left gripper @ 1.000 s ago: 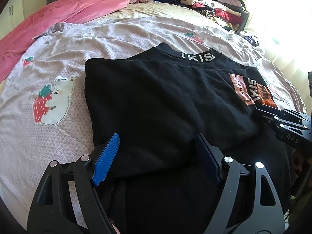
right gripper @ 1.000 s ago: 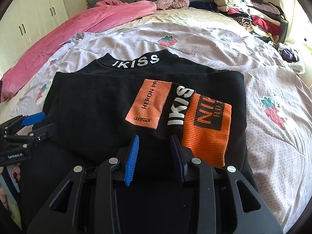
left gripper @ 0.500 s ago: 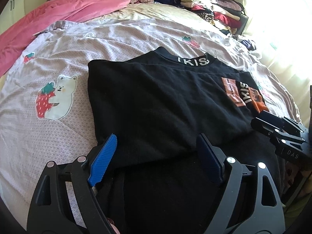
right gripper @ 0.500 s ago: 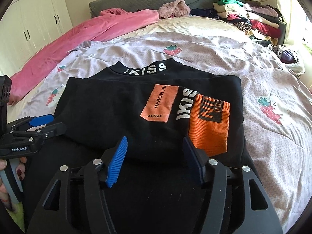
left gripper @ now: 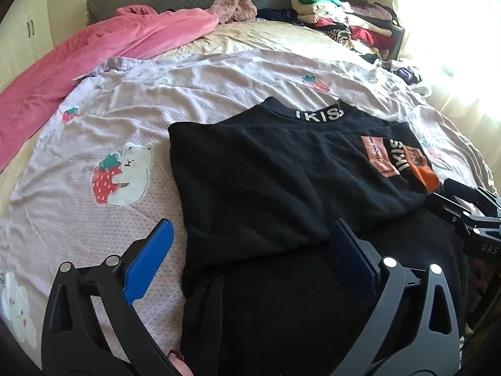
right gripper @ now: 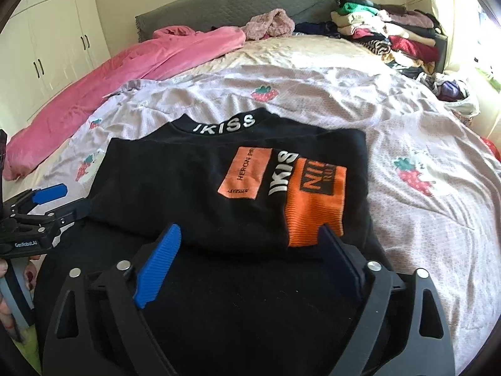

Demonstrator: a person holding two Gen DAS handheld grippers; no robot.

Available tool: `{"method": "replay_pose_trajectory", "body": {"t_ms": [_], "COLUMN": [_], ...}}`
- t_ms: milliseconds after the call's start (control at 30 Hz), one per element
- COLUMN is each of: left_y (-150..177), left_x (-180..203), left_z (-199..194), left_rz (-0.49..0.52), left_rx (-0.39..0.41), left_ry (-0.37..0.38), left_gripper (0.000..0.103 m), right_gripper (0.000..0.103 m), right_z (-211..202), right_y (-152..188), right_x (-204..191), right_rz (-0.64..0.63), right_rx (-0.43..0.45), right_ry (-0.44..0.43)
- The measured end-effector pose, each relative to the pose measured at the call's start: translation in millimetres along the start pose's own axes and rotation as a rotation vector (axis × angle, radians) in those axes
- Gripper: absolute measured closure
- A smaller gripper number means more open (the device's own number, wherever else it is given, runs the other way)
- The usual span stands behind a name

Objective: Fold small clothes

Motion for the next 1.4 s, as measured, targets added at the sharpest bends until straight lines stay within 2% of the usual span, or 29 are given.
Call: {"method": "replay_pose_trajectory", "body": {"t_ms": [300,467,800,1400], "left_y": [-0.1,11.8,25.7,48.9], "left_x": [0.6,-4.1,-6.3,-26.3], "left_z": [-25.6,-41.5,-70.7,-103.9], "left_rz": [0.024,0.021,-0.026,-0.063], "left_rx": [0.055,0.068,0.096,0.096], "left_ry": [-0.031,-0.060,-0.012,-0.032], "left_gripper": [0.010,0.010,0.010,0.010], "right_gripper": [0.011,0.011,0.011,0.011], "right_z": [-25.3,-40.0,-69.7,-115.9], "right_y": [-5.0,-4.0,-1.9,6.4], "right_x": [0.4,5.5,9.5,18.4], "right_rz": [-0.012,0.001,0.018,0.000], "right_rx": [0.046,0.064,0.104,0.133], "right_ry": [0.004,0.008,0.014,0.026]}}
Point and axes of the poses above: each gripper's, at about its wrist camera, not at the fingertips, and z roughly the way its jaws point, x to its right, y to its underside, the point moved 7 cm from there along z, roughly the way its jaws point, and after that the axes turned 4 degrees about z, right-handed, at the moved point
